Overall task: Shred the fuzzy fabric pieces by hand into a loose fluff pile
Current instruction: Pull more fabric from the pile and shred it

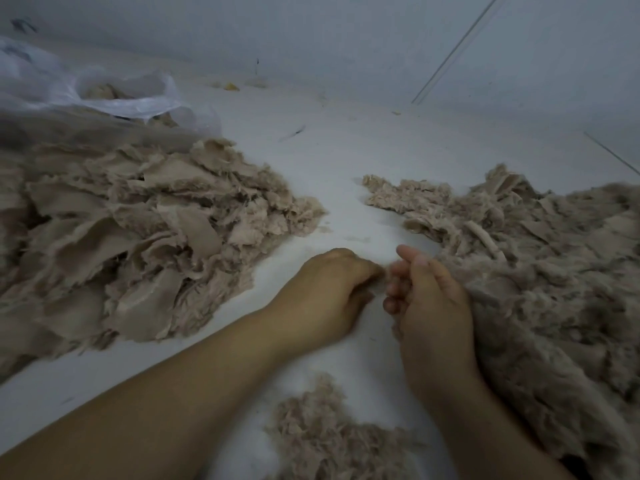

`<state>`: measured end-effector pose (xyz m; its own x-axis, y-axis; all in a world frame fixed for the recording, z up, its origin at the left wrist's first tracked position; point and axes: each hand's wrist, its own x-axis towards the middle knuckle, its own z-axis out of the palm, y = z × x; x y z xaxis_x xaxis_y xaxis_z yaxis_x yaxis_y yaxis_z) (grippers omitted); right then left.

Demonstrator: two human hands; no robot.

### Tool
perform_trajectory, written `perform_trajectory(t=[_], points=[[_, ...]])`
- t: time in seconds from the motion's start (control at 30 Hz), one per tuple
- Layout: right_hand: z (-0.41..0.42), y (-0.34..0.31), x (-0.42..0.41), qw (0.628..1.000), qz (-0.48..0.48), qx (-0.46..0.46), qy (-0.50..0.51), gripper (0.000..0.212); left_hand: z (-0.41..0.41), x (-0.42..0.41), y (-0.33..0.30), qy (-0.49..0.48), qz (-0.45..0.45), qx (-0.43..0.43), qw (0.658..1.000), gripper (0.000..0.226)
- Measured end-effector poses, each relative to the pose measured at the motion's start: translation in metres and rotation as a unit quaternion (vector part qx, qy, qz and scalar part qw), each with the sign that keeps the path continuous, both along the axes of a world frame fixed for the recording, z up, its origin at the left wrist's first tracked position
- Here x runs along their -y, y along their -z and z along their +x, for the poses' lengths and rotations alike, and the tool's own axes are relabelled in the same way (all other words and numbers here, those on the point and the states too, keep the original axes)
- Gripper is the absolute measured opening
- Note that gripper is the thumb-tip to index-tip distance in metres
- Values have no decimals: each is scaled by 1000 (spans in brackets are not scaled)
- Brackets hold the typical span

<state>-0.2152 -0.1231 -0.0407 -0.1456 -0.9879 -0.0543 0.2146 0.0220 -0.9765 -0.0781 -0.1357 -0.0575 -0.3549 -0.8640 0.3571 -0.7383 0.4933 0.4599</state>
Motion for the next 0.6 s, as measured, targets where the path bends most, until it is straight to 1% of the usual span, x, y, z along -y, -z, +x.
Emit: perform_trajectory(t=[0.03,0.07,0.17,0.23,0.27,0.33,0.37,0.4,0.43,0.47,0.5,0.53,0.6], points=[[0,0,0,1000,3,8,0,25,1,-1,-2,12,-9,1,1000,20],[0,0,1,1000,5,19,-1,23,1,-2,-4,19,-18,4,1000,16],[0,0,2,999,6,38,-3,19,0,-5,-5,9,-40,19,999,17],[0,-2,1,999,15,44,-3,22,0,-7,-6,-9,-74,17,997,17],[0,-3,1,998,24,50,-2,28,0,-7,-7,-27,-82,3,996,16],[-2,-2,1,998,38,52,3,33,2,-6,-7,-72,-60,-50,994,6],[-2,-2,1,998,42,43,5,32,2,-6,-7,-80,-38,-63,994,11],[-1,-2,1,999,44,28,6,30,0,-7,-6,-70,-16,-50,996,26],[-1,-1,1,999,41,12,5,27,-2,-7,-5,-43,-5,-14,999,37],[-1,-1,1,999,36,-1,1,26,-4,-7,-4,-20,-8,31,999,40],[-1,-1,1,999,32,-10,-2,25,-7,-8,-6,-3,-12,64,998,37],[-1,-1,0,999,28,-16,-8,24,-8,-8,-8,4,-12,80,997,32],[-1,-1,0,999,22,-22,-17,24,-5,-8,-9,11,-29,52,998,26]])
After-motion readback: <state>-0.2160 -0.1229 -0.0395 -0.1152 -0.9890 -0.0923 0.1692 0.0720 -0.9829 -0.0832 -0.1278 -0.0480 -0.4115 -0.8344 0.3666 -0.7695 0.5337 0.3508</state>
